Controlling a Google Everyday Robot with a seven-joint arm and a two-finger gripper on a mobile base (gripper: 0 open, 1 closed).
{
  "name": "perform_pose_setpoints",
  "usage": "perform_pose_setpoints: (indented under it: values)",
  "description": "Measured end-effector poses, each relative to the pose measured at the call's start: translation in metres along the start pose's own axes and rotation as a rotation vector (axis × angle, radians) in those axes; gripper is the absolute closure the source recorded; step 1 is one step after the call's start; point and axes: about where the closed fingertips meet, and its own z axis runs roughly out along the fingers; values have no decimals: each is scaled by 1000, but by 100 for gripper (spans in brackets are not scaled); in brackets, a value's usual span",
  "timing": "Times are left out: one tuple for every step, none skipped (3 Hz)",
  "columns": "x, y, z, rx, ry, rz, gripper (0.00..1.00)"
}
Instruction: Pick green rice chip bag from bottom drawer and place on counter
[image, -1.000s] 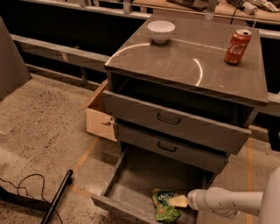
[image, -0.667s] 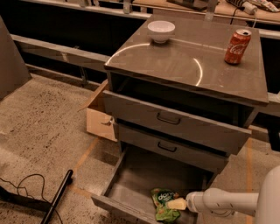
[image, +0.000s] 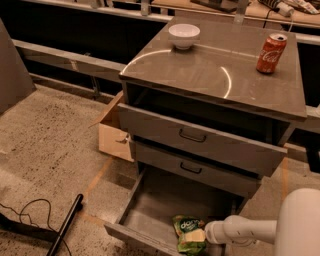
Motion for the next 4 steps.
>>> perform_pose_setpoints:
  values:
    - [5, 0, 29, -12, 30, -4, 0]
    - [9, 2, 50, -36, 62, -11, 17]
    - [11, 6, 58, -53, 79, -11, 41]
    - [8, 9, 53, -59, 64, -1, 64]
